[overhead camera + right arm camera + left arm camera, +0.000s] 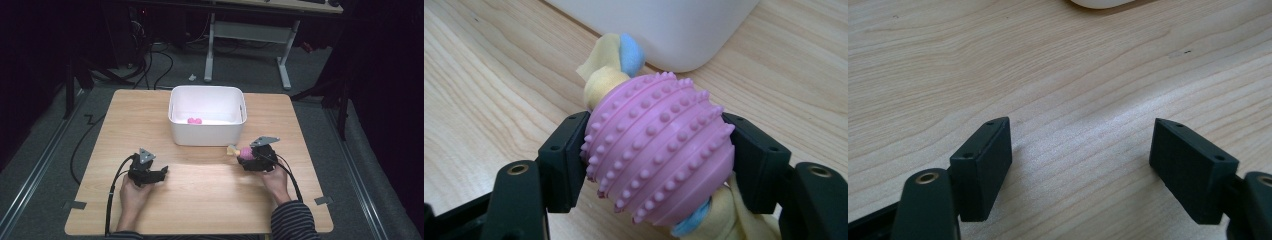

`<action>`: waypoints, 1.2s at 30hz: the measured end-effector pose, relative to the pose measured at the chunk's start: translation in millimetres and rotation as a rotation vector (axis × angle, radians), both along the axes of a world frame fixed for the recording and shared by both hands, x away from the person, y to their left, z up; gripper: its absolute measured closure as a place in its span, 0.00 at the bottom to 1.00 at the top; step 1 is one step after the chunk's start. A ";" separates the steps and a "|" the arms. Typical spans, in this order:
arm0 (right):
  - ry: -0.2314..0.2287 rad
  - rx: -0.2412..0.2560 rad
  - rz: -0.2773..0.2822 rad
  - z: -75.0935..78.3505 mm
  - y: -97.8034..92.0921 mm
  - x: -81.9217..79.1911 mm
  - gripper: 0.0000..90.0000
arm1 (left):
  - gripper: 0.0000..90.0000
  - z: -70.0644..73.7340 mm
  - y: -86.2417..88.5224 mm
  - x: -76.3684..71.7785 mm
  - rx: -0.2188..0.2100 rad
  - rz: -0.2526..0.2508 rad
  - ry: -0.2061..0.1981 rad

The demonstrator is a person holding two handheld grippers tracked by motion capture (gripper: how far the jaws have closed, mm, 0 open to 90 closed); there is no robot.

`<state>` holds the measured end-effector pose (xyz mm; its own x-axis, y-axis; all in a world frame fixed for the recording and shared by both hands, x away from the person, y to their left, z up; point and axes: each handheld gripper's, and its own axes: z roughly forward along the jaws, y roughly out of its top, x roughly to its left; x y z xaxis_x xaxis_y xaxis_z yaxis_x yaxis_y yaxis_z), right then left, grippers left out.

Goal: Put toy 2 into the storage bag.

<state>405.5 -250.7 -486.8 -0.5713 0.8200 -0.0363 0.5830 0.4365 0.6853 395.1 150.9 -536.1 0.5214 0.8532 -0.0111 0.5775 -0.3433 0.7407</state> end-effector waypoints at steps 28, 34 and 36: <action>-0.058 0.188 -0.008 58.7 -36.9 -34.1 0.37 | 0.28 0.0 0.0 0.0 -0.001 0.000 0.000; -0.077 0.205 0.007 71.3 -38.7 -34.7 0.37 | 0.28 0.0 0.0 0.0 -0.001 0.000 0.000; -0.078 0.205 0.014 75.0 -38.6 -34.4 0.37 | 0.28 0.0 0.0 0.0 -0.001 0.000 0.000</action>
<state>371.1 -289.2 -411.8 -0.5846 0.8068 0.0858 0.5197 0.2911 0.8032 395.1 150.9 -536.1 0.5212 0.8534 -0.0119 0.5776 -0.3424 0.7411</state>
